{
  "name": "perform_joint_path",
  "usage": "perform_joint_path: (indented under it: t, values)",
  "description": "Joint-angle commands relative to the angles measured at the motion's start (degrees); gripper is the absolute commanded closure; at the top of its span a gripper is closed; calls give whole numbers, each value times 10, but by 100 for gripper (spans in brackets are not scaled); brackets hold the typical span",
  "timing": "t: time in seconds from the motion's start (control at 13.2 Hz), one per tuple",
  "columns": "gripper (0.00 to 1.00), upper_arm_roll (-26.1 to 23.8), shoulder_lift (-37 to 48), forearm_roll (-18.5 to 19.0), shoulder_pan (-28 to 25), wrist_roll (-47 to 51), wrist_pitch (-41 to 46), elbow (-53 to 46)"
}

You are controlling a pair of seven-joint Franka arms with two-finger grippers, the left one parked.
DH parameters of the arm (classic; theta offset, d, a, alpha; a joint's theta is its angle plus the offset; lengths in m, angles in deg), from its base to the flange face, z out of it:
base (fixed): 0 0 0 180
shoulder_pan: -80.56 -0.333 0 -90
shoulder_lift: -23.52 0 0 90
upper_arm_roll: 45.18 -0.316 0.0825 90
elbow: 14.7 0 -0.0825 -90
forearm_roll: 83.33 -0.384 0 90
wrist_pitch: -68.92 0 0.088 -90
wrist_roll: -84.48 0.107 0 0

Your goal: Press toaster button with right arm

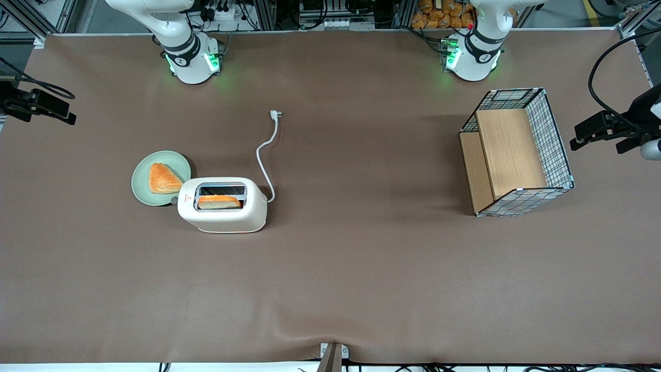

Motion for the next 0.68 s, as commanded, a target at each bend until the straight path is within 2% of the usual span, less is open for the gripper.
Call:
perform_joint_path:
  t: [0.0, 0.45, 0.61]
  values:
    - [0, 1, 1, 3, -12, 3, 4, 6]
    - [0, 1, -3, 1, -9, 5, -8, 45]
    - [20, 1, -9, -14, -6, 5, -10, 59]
